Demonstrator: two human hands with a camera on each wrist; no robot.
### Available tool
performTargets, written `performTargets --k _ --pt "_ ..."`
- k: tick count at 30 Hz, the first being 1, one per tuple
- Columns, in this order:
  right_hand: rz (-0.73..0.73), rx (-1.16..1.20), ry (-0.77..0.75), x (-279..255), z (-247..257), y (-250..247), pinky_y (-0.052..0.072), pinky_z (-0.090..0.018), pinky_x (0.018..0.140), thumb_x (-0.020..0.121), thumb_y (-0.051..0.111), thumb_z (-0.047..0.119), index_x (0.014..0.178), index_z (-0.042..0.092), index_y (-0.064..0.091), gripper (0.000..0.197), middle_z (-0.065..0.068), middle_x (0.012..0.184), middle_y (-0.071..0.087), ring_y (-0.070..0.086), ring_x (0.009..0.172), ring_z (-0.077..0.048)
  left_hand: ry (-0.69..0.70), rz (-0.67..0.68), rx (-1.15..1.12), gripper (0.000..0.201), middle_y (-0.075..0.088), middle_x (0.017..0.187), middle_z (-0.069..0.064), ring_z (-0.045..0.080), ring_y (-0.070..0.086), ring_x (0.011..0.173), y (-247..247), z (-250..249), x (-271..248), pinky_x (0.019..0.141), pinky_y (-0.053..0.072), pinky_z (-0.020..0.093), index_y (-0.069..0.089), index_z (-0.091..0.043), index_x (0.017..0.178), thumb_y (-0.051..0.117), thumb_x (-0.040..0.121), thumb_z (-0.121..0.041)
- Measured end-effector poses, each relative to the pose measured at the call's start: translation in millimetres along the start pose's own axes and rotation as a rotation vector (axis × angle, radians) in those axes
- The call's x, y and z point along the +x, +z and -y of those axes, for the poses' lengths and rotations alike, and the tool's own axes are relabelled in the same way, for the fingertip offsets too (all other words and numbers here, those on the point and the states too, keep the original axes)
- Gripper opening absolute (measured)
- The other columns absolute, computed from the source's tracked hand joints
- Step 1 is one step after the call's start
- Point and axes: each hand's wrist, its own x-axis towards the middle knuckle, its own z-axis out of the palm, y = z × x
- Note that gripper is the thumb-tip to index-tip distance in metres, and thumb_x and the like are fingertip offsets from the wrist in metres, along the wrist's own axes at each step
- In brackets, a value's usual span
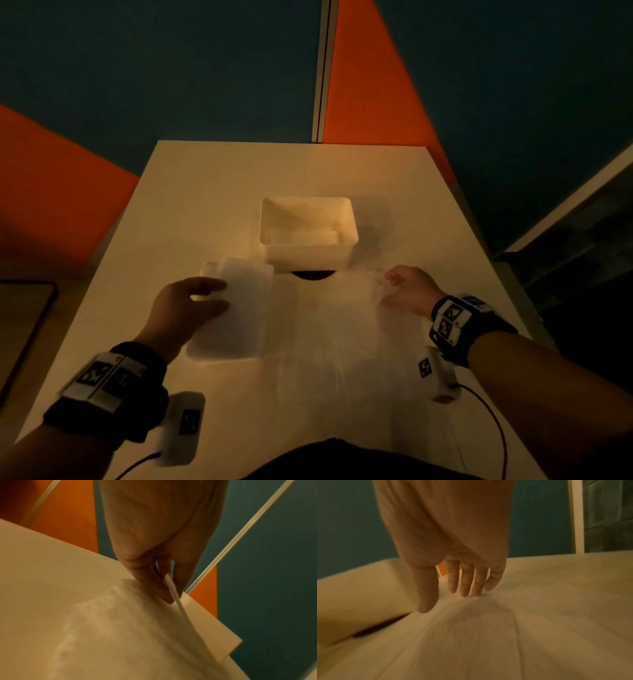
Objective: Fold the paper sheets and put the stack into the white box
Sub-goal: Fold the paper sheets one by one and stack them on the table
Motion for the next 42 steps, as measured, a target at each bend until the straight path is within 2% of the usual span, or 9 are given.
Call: performTargets --k 3,6,12,25,28,31,35,39,42 --pt "-0.004 -0.162 0.022 3.4 1.3 13.2 0.043 -0.035 0.098 0.060 0.086 0.032 0.129 0.017 0.048 0.080 -0.008 0.130 0.047 0.049 0.118 -0.026 0.058 -0.050 0.228 0.027 0.061 0.100 0.007 0.019 0.056 0.074 1.4 11.0 0.7 0.068 0.042 0.022 0.069 -0.017 0.100 0.075 0.075 -0.008" --pt "-0.017 -0.398 0.093 4.0 5.0 19.3 0.037 -0.047 0.103 0.055 0.085 0.050 0.132 0.022 0.038 0.095 -0.008 0.133 0.039 0.042 0.124 -0.030 0.081 -0.081 0.330 0.029 0.062 0.096 0.005 0.021 0.058 0.076 2.7 14.3 1.9 0.071 0.038 0.026 0.069 -0.021 0.101 0.077 0.074 -0.013" --pt "0.015 -0.456 0.128 9.1 5.7 18.5 0.029 -0.050 0.106 0.051 0.084 0.056 0.129 0.021 0.036 0.098 -0.007 0.134 0.044 0.040 0.126 -0.032 0.100 -0.117 0.346 0.030 0.062 0.094 0.005 0.021 0.059 0.076 0.0 17.6 1.0 0.072 0.038 0.027 0.070 -0.021 0.102 0.077 0.074 -0.013" --pt "0.049 -0.490 0.059 5.6 12.5 14.1 0.032 -0.046 0.100 0.055 0.083 0.052 0.118 0.027 0.045 0.079 -0.004 0.126 0.043 0.040 0.120 -0.030 0.149 -0.121 0.448 0.031 0.055 0.106 0.000 0.016 0.053 0.079 -2.3 22.7 -0.2 0.074 0.036 0.026 0.067 -0.019 0.108 0.073 0.078 -0.015" --pt "-0.022 -0.453 0.015 3.2 16.6 13.5 0.032 -0.044 0.097 0.060 0.082 0.047 0.108 0.028 0.051 0.060 0.000 0.116 0.046 0.043 0.116 -0.028 0.175 -0.120 0.482 0.031 0.056 0.110 0.004 0.018 0.054 0.080 -1.8 25.1 1.4 0.075 0.036 0.026 0.068 -0.017 0.107 0.074 0.076 -0.013" --pt "-0.061 -0.290 -0.057 -0.3 19.8 6.0 0.036 -0.037 0.084 0.074 0.074 0.037 0.077 0.026 0.055 0.022 0.004 0.088 0.055 0.054 0.096 -0.026 0.212 -0.133 0.542 0.034 0.051 0.119 0.011 0.028 0.055 0.097 -2.2 26.5 4.4 0.085 0.043 0.033 0.069 -0.013 0.105 0.077 0.072 -0.015" --pt "0.049 -0.169 -0.157 -9.4 23.2 -10.2 0.038 -0.021 0.055 0.079 0.072 0.018 0.064 0.022 0.059 0.020 0.007 0.068 0.057 0.057 0.071 -0.015 0.236 -0.182 0.691 0.039 0.040 0.136 0.013 0.037 0.038 0.120 1.6 18.0 0.5 0.101 0.034 0.047 0.065 -0.020 0.114 0.074 0.077 -0.026" --pt "0.032 -0.037 -0.211 -26.8 29.5 -26.3 0.042 -0.025 0.061 0.080 0.070 0.012 0.067 0.013 0.066 0.014 -0.004 0.070 0.064 0.061 0.071 -0.020 0.396 -0.116 0.539 0.028 0.055 0.118 0.002 0.022 0.054 0.102 13.8 -1.9 -5.7 0.079 0.043 0.026 0.067 -0.022 0.108 0.070 0.081 -0.027" --pt "0.023 0.242 -0.259 -47.6 43.5 -37.1 0.052 -0.032 0.072 0.083 0.067 0.006 0.085 0.005 0.070 0.004 -0.011 0.084 0.071 0.067 0.078 -0.023 0.359 0.027 0.385 0.020 0.063 0.099 -0.010 0.006 0.059 0.085 30.3 -15.3 -9.3 0.069 0.043 0.014 0.067 -0.024 0.104 0.064 0.085 -0.031"
